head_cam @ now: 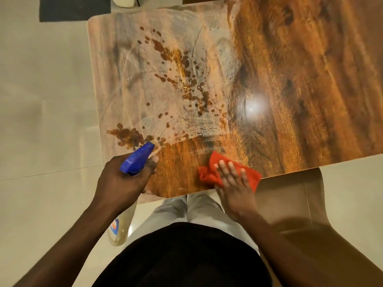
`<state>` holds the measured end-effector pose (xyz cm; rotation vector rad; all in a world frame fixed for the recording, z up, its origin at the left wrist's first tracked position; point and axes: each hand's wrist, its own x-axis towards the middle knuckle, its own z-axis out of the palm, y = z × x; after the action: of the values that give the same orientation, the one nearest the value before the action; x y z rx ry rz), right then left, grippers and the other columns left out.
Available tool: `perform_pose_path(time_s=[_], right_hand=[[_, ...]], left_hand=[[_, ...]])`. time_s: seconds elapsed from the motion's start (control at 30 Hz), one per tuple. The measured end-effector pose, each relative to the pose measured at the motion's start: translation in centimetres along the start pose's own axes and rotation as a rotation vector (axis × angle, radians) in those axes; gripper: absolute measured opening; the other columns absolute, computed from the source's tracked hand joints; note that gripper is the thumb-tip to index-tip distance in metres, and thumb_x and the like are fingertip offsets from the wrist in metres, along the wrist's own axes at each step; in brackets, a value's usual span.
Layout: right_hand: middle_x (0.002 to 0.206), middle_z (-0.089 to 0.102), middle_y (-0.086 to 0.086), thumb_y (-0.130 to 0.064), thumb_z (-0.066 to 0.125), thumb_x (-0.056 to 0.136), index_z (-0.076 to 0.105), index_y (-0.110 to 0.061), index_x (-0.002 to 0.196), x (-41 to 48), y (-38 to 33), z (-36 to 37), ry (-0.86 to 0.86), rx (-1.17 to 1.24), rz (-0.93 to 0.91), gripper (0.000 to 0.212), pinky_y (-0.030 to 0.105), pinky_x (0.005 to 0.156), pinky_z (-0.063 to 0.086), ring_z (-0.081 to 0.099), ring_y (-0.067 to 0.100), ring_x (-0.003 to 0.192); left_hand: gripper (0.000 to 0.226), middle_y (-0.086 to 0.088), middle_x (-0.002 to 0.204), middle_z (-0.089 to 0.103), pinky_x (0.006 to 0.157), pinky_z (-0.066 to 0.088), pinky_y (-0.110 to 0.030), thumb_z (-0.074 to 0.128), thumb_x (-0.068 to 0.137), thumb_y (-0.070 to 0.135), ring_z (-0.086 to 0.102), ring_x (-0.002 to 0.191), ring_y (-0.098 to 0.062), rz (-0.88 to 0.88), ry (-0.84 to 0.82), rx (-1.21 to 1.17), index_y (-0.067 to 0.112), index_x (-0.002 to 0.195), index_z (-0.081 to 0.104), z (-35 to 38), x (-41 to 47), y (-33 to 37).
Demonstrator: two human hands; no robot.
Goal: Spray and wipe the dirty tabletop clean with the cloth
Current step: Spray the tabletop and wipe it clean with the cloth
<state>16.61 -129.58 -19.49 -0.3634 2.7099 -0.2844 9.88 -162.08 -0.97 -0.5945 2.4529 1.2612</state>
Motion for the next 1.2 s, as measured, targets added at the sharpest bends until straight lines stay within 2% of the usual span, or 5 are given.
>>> perform_pose_path(time_s=[0.37,0.57,0.77,0.87,1.2], right_hand=[[0.183,-0.012,0.006,-0.050,0.021,0.116,-0.008,-0.020,0.174,10.8,8.9,-7.7,0.161,0.317,0.794,0.071,0.066,0.132,-0.002,-0.011,0.033,0.168],[0.176,-0.032,0.004,-0.055,0.004,0.112,-0.024,-0.023,0.170,15.4,-6.9,-4.9,0.007,0.195,0.260,0.071,0.062,0.130,-0.019,-0.031,0.031,0.163],[0.181,0.022,0.005,-0.045,0.029,0.114,0.022,-0.021,0.172,8.1,-15.0,0.2,-0.115,0.041,-0.352,0.064,0.061,0.134,0.001,0.002,0.026,0.170],[0.182,0.016,-0.001,-0.047,0.031,0.113,0.015,-0.027,0.174,4.5,-10.1,0.7,-0.129,-0.037,-0.441,0.066,0.056,0.135,-0.003,0.003,0.023,0.169],[0.182,-0.005,0.000,-0.056,0.013,0.111,0.003,-0.024,0.174,3.6,10.5,-6.0,0.060,0.220,0.498,0.072,0.061,0.134,-0.001,-0.010,0.025,0.169]], left_hand=[[0.048,0.023,0.058,0.073,0.066,0.050,-0.025,0.063,0.084,0.065,0.072,0.054,-0.010,-0.009,-0.032,-0.036,0.020,0.091,0.079,-0.1,-0.1,0.3],[0.042,0.012,0.064,0.078,0.067,0.057,-0.029,0.066,0.089,0.061,0.073,0.057,-0.014,-0.006,-0.049,0.004,0.021,0.089,0.079,-0.6,-0.1,1.2],[0.041,-0.018,0.070,0.073,0.082,0.059,-0.057,0.072,0.097,0.046,0.069,0.070,-0.043,0.035,-0.075,0.092,0.007,0.084,0.073,0.0,1.3,3.3],[0.049,-0.019,0.065,0.072,0.079,0.059,-0.058,0.071,0.097,0.050,0.069,0.067,-0.042,0.073,-0.130,0.134,0.004,0.081,0.075,0.6,1.9,4.3],[0.054,-0.012,0.082,0.080,0.081,0.060,-0.060,0.071,0.092,0.064,0.072,0.070,-0.039,0.053,-0.201,0.112,0.011,0.087,0.078,0.8,2.1,4.4]])
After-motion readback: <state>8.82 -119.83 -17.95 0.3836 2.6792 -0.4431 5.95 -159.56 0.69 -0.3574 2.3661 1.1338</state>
